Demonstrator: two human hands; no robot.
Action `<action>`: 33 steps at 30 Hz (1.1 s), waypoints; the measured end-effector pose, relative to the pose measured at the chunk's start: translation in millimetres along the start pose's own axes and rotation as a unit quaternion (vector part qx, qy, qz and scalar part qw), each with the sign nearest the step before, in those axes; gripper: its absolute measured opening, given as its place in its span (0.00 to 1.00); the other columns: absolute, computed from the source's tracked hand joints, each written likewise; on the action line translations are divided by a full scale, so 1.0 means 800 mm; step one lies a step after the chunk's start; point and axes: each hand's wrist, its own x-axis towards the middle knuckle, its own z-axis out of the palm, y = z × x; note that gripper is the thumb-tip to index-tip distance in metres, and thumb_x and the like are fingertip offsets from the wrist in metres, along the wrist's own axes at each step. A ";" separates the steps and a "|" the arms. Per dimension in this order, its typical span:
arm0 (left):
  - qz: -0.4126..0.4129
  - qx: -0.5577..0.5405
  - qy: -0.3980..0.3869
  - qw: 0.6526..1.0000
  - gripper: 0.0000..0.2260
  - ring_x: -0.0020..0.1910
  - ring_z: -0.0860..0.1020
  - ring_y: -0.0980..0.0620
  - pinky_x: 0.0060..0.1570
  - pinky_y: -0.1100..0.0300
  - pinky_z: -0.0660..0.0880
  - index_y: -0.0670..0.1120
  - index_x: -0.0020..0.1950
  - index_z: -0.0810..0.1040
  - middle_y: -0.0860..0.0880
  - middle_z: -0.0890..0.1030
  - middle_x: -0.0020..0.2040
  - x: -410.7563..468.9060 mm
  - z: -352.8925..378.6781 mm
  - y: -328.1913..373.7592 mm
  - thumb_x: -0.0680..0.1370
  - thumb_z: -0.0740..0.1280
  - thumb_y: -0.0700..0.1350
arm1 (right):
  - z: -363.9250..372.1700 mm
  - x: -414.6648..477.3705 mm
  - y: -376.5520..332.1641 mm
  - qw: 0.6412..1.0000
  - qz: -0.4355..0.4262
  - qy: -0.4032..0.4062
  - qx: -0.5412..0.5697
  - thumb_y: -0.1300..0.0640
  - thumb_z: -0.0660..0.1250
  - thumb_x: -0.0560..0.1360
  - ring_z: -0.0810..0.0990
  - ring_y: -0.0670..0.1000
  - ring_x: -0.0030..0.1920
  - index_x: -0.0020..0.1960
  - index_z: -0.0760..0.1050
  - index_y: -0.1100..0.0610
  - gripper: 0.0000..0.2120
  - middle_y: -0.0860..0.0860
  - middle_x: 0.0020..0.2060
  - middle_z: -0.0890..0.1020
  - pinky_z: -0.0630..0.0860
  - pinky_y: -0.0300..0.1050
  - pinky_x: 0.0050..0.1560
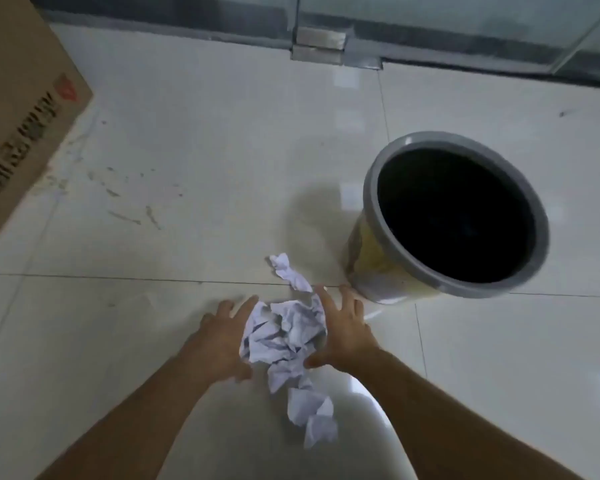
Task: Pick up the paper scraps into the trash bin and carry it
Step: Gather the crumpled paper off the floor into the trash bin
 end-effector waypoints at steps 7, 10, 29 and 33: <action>-0.016 -0.059 -0.006 0.998 0.56 0.59 0.77 0.40 0.59 0.50 0.76 0.59 0.78 0.46 0.42 0.58 0.69 0.036 0.046 0.029 0.62 0.81 0.52 | 0.053 0.017 0.001 0.999 0.017 -0.031 0.002 0.44 0.83 0.55 0.56 0.61 0.72 0.74 0.38 0.36 0.65 0.53 0.74 0.49 0.71 0.61 0.66; 0.007 -0.084 -0.017 0.996 0.46 0.65 0.73 0.42 0.65 0.54 0.71 0.54 0.78 0.53 0.44 0.60 0.72 0.045 0.064 0.033 0.67 0.76 0.55 | 0.069 0.021 -0.003 0.999 0.020 -0.041 0.008 0.46 0.83 0.58 0.61 0.59 0.69 0.75 0.46 0.41 0.60 0.55 0.70 0.56 0.73 0.56 0.66; 0.131 -0.293 0.257 0.912 0.19 0.43 0.79 0.48 0.38 0.56 0.78 0.46 0.51 0.74 0.51 0.80 0.44 -0.033 -0.260 0.156 0.64 0.76 0.37 | -0.262 0.009 -0.134 0.948 -0.151 0.229 0.160 0.62 0.78 0.62 0.77 0.55 0.50 0.63 0.69 0.57 0.32 0.56 0.57 0.72 0.75 0.45 0.52; 0.210 -0.279 0.259 0.901 0.23 0.46 0.78 0.46 0.41 0.54 0.78 0.46 0.54 0.73 0.49 0.80 0.48 -0.040 -0.282 0.267 0.62 0.77 0.38 | -0.346 -0.025 -0.057 0.939 -0.121 0.300 0.120 0.56 0.78 0.64 0.66 0.47 0.46 0.61 0.71 0.58 0.29 0.54 0.53 0.76 0.65 0.38 0.46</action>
